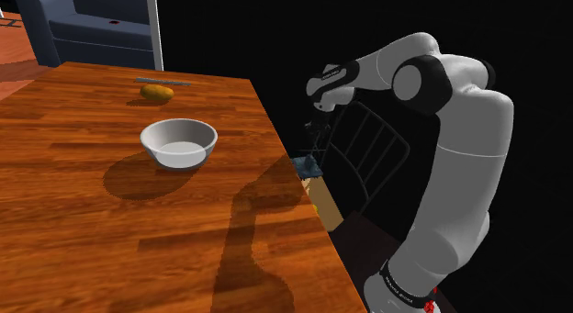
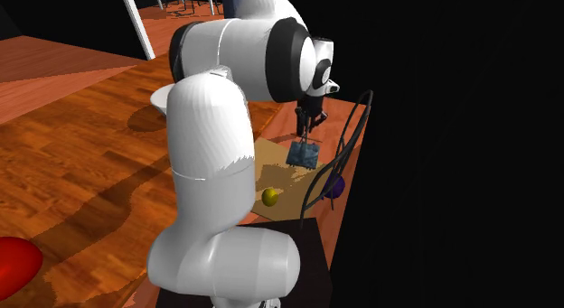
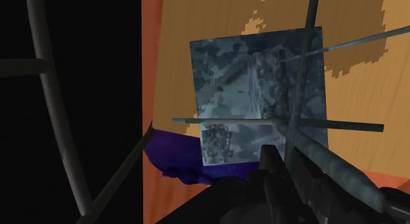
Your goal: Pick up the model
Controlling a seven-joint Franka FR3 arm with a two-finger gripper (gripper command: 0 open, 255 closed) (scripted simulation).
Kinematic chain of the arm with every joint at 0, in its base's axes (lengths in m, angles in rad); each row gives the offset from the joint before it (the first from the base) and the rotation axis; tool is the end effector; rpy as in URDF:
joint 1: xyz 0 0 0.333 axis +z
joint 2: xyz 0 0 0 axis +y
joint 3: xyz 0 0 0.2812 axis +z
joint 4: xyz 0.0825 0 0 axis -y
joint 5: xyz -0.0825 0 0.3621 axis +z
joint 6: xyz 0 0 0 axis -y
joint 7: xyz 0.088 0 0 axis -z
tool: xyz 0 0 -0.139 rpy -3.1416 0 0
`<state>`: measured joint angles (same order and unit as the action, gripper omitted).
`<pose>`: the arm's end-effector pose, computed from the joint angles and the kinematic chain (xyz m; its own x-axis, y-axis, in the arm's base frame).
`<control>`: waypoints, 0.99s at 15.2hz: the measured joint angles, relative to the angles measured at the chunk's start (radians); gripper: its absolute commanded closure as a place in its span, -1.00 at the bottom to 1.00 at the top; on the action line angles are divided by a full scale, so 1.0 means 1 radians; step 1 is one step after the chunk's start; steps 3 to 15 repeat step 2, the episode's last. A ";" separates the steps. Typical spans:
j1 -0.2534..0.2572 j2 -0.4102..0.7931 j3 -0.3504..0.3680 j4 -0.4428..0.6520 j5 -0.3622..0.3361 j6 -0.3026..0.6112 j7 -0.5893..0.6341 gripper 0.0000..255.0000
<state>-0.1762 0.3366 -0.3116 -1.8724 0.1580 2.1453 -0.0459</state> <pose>0.5293 -0.2629 0.2861 0.8689 -0.4931 -0.0439 -0.4945 -0.8687 -0.0292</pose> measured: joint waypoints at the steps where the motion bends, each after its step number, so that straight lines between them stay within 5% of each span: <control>1: 0.001 -0.010 -0.002 0.000 -0.004 -0.010 0.002 1.00; 15: 0.001 -0.012 -0.002 0.005 -0.005 -0.017 0.004 1.00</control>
